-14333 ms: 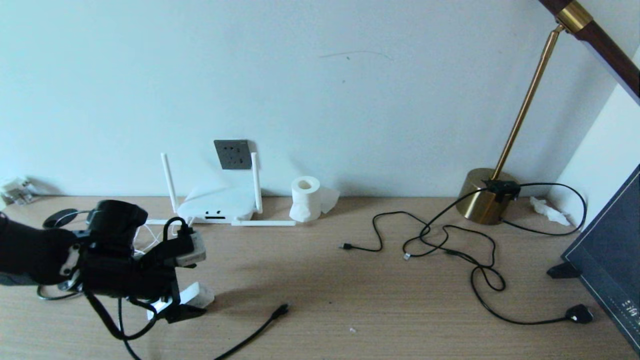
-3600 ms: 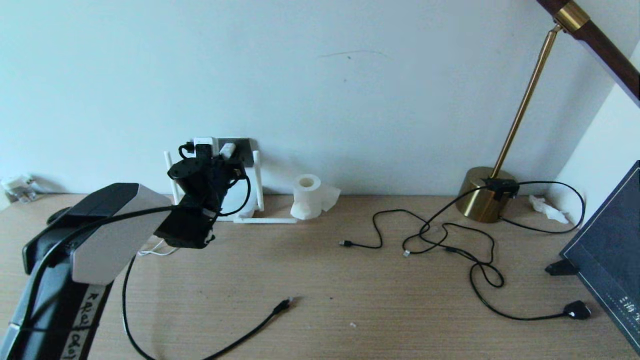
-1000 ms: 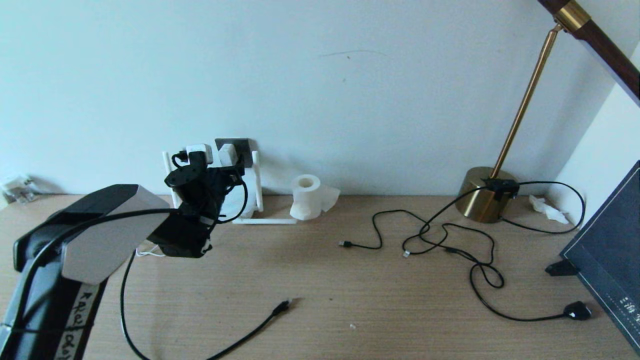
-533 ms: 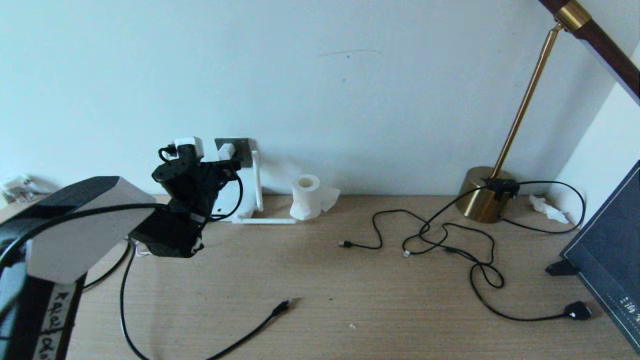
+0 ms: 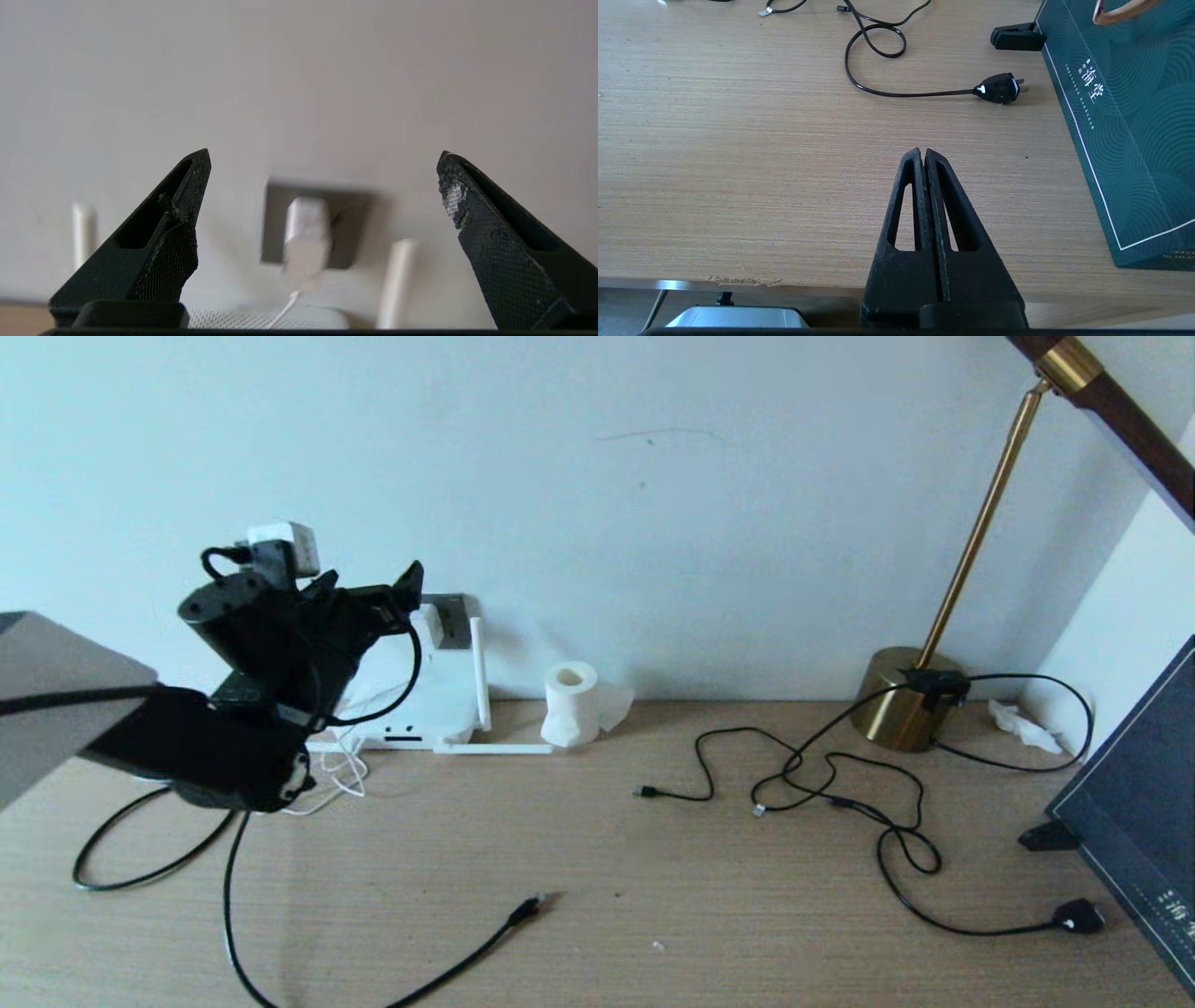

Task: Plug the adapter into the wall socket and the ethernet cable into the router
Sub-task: Pick up cable

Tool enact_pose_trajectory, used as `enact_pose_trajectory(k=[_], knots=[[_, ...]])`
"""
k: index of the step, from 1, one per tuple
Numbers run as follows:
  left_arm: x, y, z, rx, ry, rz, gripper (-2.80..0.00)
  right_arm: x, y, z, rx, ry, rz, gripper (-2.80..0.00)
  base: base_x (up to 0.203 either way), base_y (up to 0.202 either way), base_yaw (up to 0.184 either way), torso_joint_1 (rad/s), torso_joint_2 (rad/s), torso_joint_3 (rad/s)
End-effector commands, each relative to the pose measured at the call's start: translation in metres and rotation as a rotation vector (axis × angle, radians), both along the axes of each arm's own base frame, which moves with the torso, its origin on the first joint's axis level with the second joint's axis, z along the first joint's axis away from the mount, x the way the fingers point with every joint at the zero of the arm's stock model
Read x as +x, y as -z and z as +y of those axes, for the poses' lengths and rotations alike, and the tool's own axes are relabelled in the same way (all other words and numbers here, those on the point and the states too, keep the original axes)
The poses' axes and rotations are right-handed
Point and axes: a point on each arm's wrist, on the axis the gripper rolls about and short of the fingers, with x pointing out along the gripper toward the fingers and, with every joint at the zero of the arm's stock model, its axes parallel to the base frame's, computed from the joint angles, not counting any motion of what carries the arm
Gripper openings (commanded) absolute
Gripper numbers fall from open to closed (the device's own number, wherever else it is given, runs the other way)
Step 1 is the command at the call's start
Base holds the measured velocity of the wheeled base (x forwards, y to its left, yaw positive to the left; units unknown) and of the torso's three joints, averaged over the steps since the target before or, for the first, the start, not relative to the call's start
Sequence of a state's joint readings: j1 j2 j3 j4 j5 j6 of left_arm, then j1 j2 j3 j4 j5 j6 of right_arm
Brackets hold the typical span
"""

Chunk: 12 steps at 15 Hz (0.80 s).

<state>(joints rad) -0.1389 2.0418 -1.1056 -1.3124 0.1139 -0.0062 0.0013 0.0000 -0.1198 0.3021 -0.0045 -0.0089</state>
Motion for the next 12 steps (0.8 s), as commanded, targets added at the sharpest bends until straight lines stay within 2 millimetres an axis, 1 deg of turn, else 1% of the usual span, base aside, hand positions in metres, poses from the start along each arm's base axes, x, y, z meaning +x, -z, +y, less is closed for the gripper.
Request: enact_pose_trajectory(k=[1,3,4,5,7,8,9,10,12], knots=[[-0.049,-0.058,0.007,-0.008,0.011,-0.109,0.0,0.0,0.0,0.0,0.0,0.0,0.002,-2.8,0.0,0.0,0.0,0.0,0.0,0.0],[-0.103,-0.099,0.012,0.03,0.071,-0.108,0.0,0.0,0.0,0.0,0.0,0.0,0.002,-2.8,0.0,0.0,0.0,0.0,0.0,0.0],[-0.13,-0.112,0.012,0.067,0.126,-0.062,0.0,0.0,0.0,0.0,0.0,0.0,0.002,-2.8,0.0,0.0,0.0,0.0,0.0,0.0],[-0.153,-0.111,0.011,0.131,0.195,0.084,0.0,0.0,0.0,0.0,0.0,0.0,0.002,-2.8,0.0,0.0,0.0,0.0,0.0,0.0],[-0.187,-0.079,0.002,0.262,0.341,0.465,0.0,0.0,0.0,0.0,0.0,0.0,0.002,-2.8,0.0,0.0,0.0,0.0,0.0,0.0],[-0.207,-0.057,-0.008,0.358,0.455,0.637,0.0,0.0,0.0,0.0,0.0,0.0,0.002,-2.8,0.0,0.0,0.0,0.0,0.0,0.0],[-0.22,-0.036,-0.019,0.465,0.549,0.745,0.0,0.0,0.0,0.0,0.0,0.0,0.002,-2.8,0.0,0.0,0.0,0.0,0.0,0.0],[-0.223,-0.018,-0.027,0.564,0.585,0.827,0.0,0.0,0.0,0.0,0.0,0.0,0.002,-2.8,0.0,0.0,0.0,0.0,0.0,0.0],[-0.213,0.021,-0.04,0.732,0.595,0.991,0.0,0.0,0.0,0.0,0.0,0.0,0.001,-2.8,0.0,0.0,0.0,0.0,0.0,0.0]])
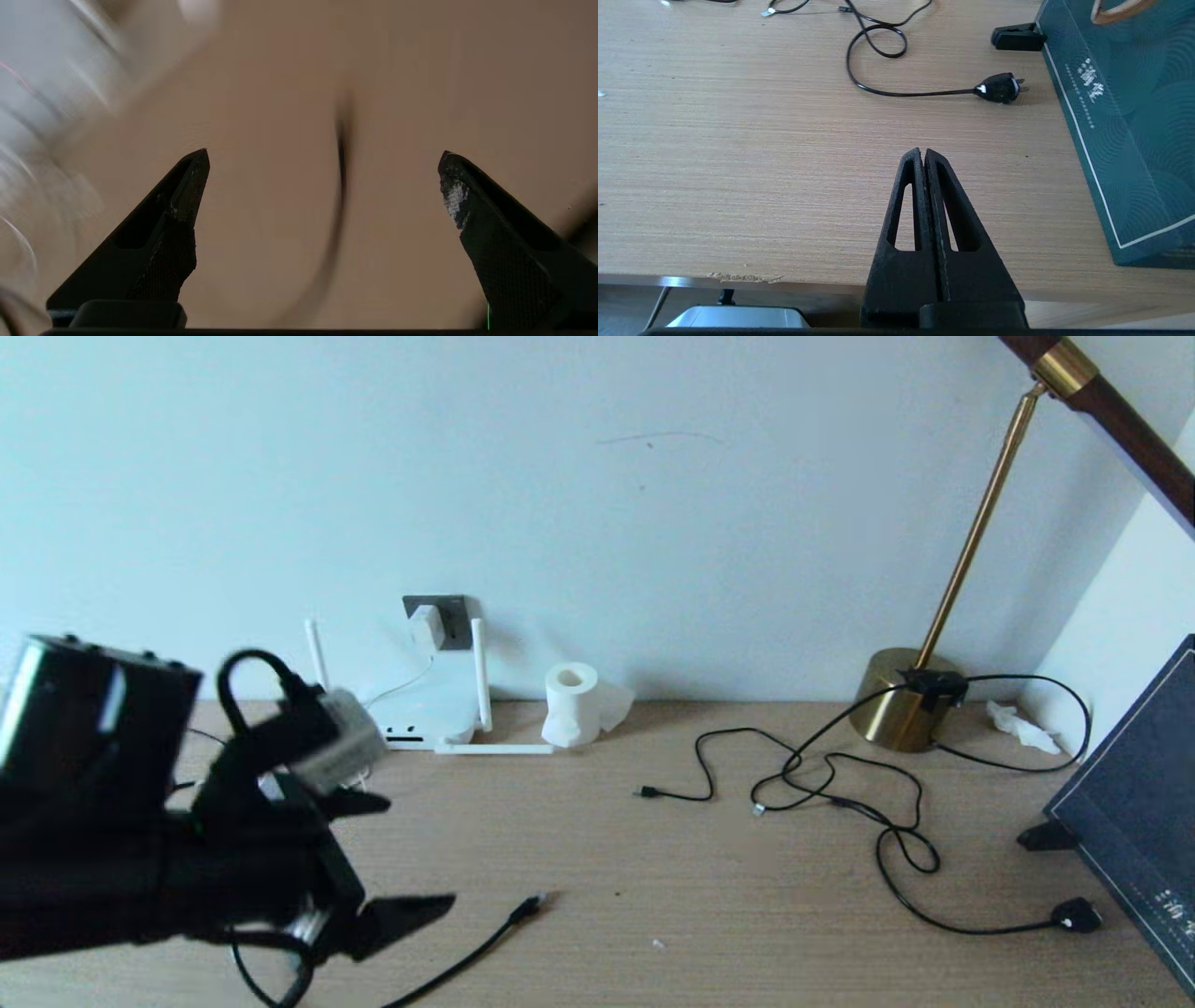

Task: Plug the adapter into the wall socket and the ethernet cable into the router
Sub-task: Pick up cable

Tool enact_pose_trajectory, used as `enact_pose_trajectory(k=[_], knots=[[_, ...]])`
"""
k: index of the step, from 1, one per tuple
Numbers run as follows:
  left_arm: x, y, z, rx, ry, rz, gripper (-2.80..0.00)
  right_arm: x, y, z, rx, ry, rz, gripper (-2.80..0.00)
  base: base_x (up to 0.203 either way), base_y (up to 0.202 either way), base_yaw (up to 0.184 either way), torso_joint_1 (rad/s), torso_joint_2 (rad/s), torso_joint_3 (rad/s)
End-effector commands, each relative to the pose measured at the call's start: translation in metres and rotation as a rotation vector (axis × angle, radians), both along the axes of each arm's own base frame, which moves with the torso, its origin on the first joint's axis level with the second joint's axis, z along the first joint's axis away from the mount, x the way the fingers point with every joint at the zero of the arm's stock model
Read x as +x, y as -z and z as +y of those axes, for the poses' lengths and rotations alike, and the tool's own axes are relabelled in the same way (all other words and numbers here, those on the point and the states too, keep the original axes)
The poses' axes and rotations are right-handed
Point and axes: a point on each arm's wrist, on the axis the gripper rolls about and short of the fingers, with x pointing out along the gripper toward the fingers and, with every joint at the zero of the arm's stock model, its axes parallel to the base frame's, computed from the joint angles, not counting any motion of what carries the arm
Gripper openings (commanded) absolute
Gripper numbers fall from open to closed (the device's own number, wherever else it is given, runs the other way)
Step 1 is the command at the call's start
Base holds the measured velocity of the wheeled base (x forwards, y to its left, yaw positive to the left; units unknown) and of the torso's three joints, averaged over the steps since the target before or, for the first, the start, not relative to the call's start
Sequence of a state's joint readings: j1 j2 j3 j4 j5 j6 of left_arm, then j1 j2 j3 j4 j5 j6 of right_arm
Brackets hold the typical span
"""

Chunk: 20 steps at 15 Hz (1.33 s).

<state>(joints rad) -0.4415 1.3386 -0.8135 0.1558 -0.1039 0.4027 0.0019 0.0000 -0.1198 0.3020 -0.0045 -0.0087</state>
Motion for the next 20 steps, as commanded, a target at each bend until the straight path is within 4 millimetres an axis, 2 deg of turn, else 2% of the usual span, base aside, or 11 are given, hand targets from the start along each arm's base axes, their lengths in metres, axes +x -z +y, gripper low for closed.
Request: enact_pose_trajectory(k=[1,3,5,11,14,20], knots=[[0.0,0.033,-0.014,0.129,0.082,0.142,0.0,0.0,0.0,0.0,0.0,0.0,0.002,-2.8,0.0,0.0,0.0,0.0,0.0,0.0],[0.002,0.056,-0.025,0.232,0.158,0.236,0.0,0.0,0.0,0.0,0.0,0.0,0.002,-2.8,0.0,0.0,0.0,0.0,0.0,0.0],[0.014,0.071,-0.038,0.28,0.193,0.289,0.0,0.0,0.0,0.0,0.0,0.0,0.002,-2.8,0.0,0.0,0.0,0.0,0.0,0.0],[0.055,0.074,-0.069,0.281,0.206,0.265,0.0,0.0,0.0,0.0,0.0,0.0,0.002,-2.8,0.0,0.0,0.0,0.0,0.0,0.0],[0.071,0.086,-0.078,0.296,0.205,0.29,0.0,0.0,0.0,0.0,0.0,0.0,0.002,-2.8,0.0,0.0,0.0,0.0,0.0,0.0],[0.079,0.103,-0.083,0.346,0.182,0.312,0.0,0.0,0.0,0.0,0.0,0.0,0.002,-2.8,0.0,0.0,0.0,0.0,0.0,0.0]])
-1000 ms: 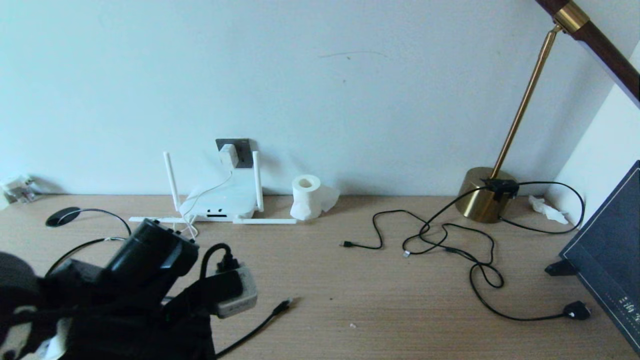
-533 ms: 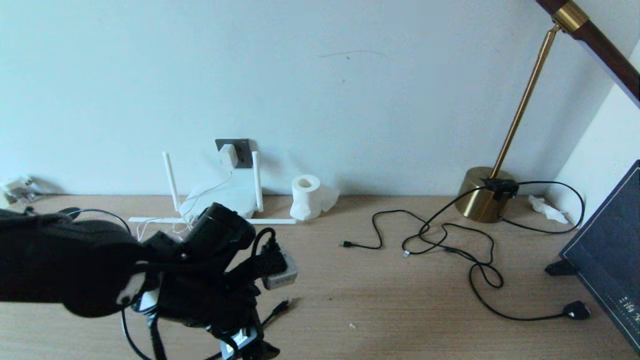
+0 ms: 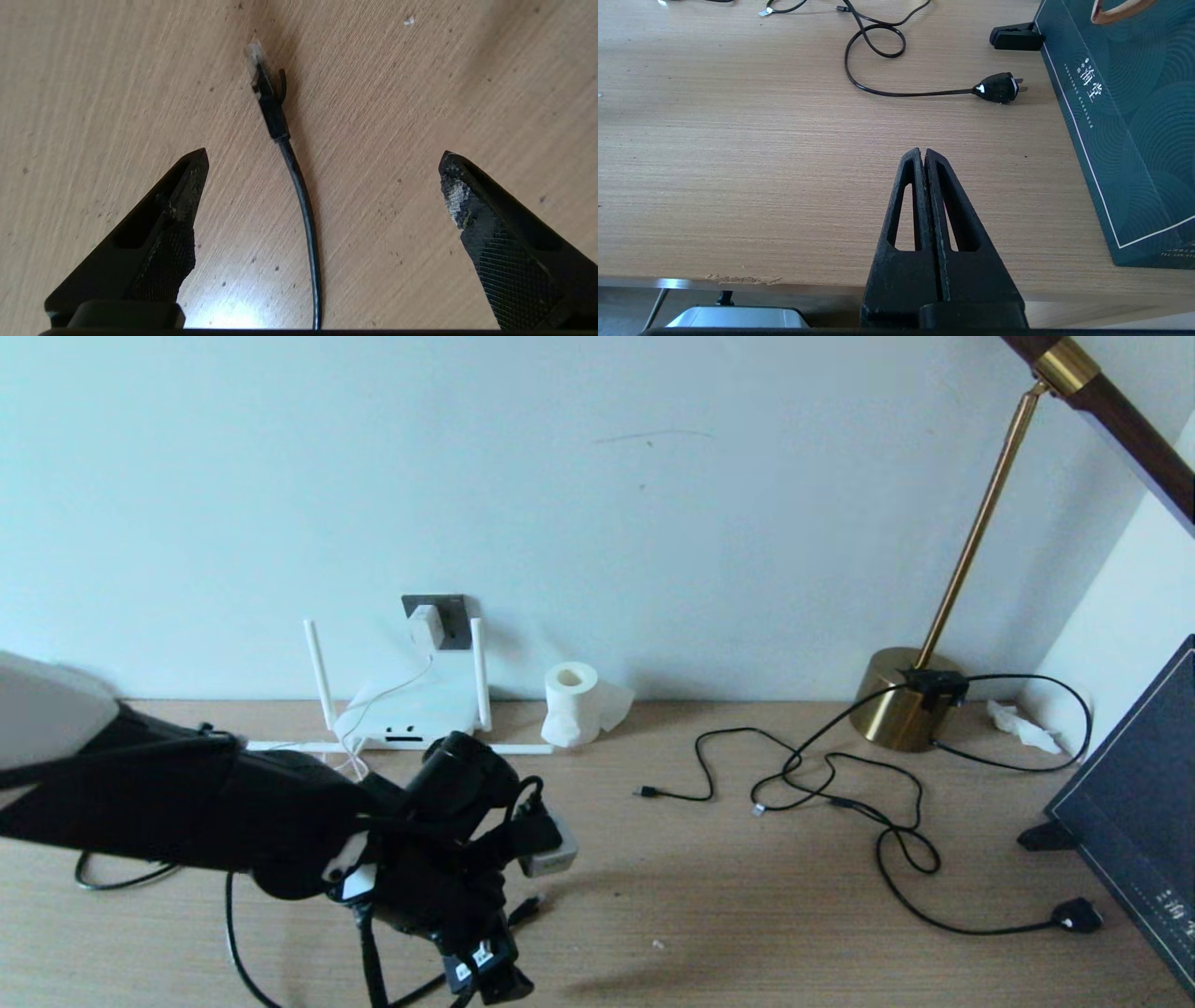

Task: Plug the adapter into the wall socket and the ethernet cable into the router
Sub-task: Pick up cable

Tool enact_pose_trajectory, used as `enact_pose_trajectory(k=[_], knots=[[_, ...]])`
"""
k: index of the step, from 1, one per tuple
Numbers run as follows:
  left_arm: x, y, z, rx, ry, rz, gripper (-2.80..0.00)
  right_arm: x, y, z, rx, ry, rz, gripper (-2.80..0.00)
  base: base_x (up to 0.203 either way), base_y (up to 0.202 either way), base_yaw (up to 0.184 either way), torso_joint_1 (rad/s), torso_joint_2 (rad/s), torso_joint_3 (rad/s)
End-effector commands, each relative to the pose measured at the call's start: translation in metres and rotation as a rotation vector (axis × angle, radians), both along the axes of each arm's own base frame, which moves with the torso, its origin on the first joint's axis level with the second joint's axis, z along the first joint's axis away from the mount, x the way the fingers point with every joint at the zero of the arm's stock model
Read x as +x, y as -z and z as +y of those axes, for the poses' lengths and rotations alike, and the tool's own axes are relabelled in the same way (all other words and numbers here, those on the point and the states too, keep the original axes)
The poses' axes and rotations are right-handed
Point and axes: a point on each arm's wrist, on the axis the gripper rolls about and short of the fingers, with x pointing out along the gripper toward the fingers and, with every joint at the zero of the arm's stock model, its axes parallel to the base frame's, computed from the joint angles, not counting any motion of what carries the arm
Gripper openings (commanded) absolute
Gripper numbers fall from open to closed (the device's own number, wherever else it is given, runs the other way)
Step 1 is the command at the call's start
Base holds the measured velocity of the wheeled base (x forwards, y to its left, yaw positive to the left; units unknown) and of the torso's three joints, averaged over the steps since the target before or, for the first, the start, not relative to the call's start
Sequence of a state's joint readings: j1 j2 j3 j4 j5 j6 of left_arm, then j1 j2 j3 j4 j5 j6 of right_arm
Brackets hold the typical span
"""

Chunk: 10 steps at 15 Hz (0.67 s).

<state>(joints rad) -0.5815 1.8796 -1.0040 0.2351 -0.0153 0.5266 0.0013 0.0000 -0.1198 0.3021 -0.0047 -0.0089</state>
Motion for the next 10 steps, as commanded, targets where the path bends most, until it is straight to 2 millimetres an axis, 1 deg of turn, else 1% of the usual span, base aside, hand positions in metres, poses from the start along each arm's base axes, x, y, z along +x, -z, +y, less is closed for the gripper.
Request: enact_pose_trajectory(k=[1,4,6,9,10], knots=[[0.003,0.008,-0.002,0.015,0.002,0.022,0.0,0.0,0.0,0.0,0.0,0.0,0.001,-2.8,0.0,0.0,0.0,0.0,0.0,0.0],[0.01,0.012,-0.007,0.011,0.002,0.015,0.0,0.0,0.0,0.0,0.0,0.0,0.002,-2.8,0.0,0.0,0.0,0.0,0.0,0.0],[0.011,0.012,-0.007,0.009,0.001,0.011,0.0,0.0,0.0,0.0,0.0,0.0,0.002,-2.8,0.0,0.0,0.0,0.0,0.0,0.0],[0.013,0.017,-0.008,0.014,0.001,0.02,0.0,0.0,0.0,0.0,0.0,0.0,0.002,-2.8,0.0,0.0,0.0,0.0,0.0,0.0],[0.014,0.018,-0.009,0.011,0.001,0.015,-2.8,0.0,0.0,0.0,0.0,0.0,0.001,-2.8,0.0,0.0,0.0,0.0,0.0,0.0]])
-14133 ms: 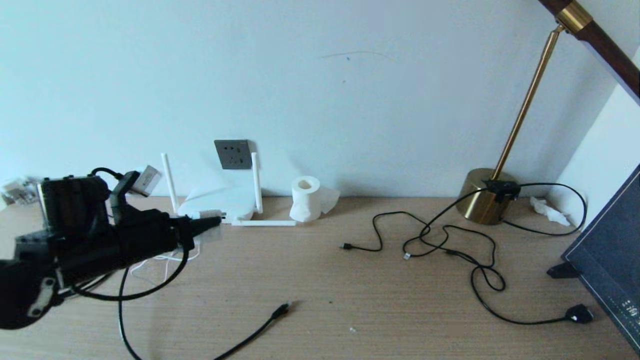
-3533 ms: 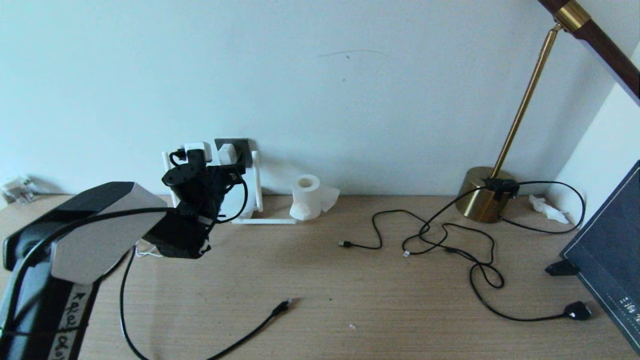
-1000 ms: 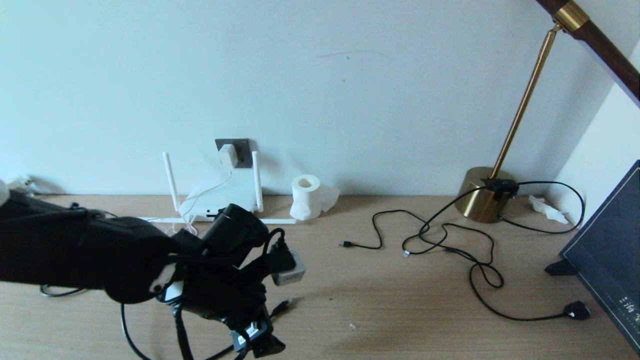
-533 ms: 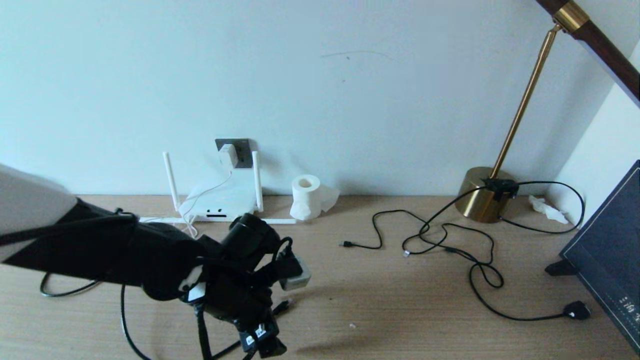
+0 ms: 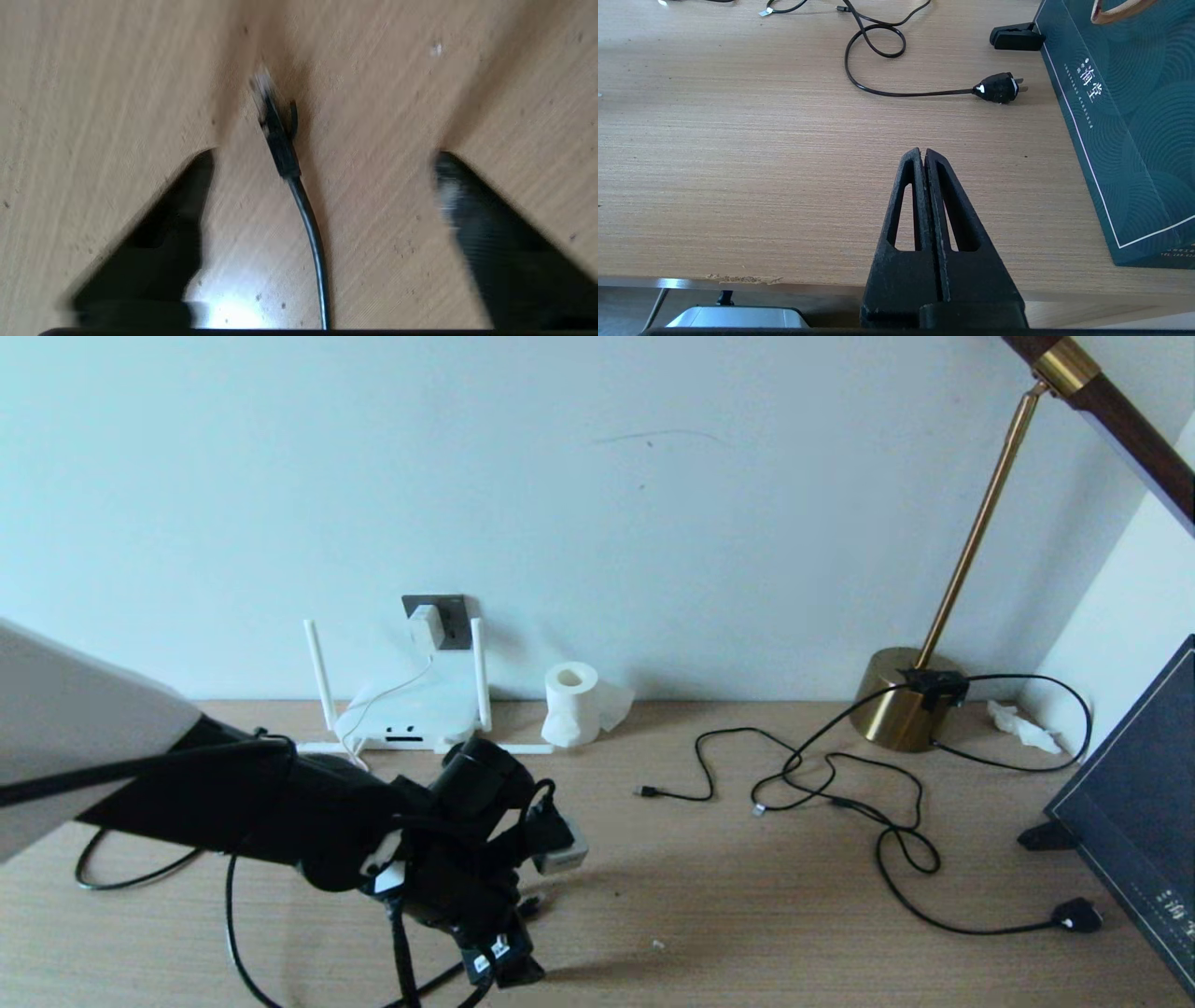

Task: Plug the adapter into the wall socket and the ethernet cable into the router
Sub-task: Pick up cable

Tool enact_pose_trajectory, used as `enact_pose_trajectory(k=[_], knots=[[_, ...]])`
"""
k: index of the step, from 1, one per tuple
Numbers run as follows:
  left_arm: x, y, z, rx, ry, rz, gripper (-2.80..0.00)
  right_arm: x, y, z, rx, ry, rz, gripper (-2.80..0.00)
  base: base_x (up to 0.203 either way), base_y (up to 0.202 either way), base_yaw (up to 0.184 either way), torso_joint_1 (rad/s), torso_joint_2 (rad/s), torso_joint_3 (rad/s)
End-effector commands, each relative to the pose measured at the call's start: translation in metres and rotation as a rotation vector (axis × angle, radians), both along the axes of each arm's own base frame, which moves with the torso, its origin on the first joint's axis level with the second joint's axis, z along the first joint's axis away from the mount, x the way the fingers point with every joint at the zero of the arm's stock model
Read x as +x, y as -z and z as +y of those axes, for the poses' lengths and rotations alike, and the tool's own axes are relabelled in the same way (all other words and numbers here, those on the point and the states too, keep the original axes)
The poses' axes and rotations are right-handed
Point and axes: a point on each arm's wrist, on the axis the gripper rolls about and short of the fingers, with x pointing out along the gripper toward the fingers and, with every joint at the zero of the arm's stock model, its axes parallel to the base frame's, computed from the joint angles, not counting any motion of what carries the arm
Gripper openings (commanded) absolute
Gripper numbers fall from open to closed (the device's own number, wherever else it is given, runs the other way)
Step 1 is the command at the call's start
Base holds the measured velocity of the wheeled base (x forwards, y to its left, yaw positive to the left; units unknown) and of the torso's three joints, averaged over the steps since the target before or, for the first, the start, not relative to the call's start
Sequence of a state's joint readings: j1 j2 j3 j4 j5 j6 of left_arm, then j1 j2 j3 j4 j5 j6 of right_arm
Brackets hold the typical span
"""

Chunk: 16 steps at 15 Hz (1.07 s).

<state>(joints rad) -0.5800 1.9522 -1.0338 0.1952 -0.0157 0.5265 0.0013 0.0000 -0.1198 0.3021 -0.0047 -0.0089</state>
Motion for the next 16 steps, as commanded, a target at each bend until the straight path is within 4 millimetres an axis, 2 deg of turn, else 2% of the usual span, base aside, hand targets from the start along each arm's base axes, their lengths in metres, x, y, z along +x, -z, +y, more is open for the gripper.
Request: enact_pose_trajectory(k=[1,12,14,16], knots=[[0.001,0.005,-0.001,0.009,0.002,0.01,-2.8,0.0,0.0,0.0,0.0,0.0,0.002,-2.8,0.0,0.0,0.0,0.0,0.0,0.0],[-0.004,0.013,0.003,0.055,-0.01,0.025,-2.8,0.0,0.0,0.0,0.0,0.0,0.002,-2.8,0.0,0.0,0.0,0.0,0.0,0.0],[-0.007,0.0,0.005,0.031,-0.011,-0.011,-2.8,0.0,0.0,0.0,0.0,0.0,0.002,-2.8,0.0,0.0,0.0,0.0,0.0,0.0],[-0.015,-0.029,0.01,-0.022,-0.012,-0.087,-2.8,0.0,0.0,0.0,0.0,0.0,0.002,-2.8,0.0,0.0,0.0,0.0,0.0,0.0]])
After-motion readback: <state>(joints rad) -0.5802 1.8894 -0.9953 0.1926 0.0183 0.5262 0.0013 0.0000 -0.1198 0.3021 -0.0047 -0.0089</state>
